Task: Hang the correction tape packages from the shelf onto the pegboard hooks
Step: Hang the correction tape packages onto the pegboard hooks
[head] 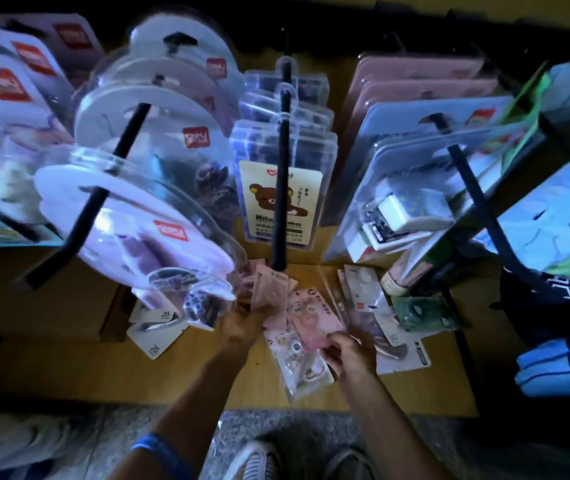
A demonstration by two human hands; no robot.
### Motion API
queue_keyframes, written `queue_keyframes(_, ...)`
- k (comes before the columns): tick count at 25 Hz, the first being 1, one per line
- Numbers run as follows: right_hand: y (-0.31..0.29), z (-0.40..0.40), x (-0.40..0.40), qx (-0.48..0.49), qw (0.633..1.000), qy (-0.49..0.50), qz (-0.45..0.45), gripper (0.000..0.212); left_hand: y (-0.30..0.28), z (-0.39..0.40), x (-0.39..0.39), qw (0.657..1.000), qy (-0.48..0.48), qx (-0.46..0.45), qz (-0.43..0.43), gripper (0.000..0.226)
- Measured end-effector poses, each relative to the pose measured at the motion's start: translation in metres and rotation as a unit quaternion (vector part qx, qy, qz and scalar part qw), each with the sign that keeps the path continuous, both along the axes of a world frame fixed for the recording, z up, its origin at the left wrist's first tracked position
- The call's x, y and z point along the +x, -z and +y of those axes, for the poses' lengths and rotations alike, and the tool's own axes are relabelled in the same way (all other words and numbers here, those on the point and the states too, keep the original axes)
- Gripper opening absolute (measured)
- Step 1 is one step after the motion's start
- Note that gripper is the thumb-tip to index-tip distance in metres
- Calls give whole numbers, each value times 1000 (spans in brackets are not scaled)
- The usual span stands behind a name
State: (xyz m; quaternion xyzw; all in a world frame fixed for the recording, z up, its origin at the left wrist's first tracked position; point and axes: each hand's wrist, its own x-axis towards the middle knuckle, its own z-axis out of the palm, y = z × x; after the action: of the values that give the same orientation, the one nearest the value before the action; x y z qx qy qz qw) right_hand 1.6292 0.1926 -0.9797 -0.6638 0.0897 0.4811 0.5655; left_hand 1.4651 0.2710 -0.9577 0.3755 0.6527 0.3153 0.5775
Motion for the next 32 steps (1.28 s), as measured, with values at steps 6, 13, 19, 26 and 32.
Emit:
queue_keyframes(6,-45,-27,-24,28,998,-45,30,52,-39,-48,-15,981,-42,-75,-175,48)
queue_keyframes(13,-135,-114,-50,95,985,-141,30,47,-110,-117,-46,955,35,-40,-292,69)
queue_keyframes(19,-218,-194,-58,179,967,-170,-66,31,-185,-197,-58,919,97,-36,-381,29)
queue_keyframes(26,-337,-221,-72,260,904,-225,-255,34,-296,-242,-51,868,144,105,-463,42)
queue_keyframes(32,-416,-227,-83,334,843,-268,-324,35,-375,-259,-54,864,189,199,-422,26)
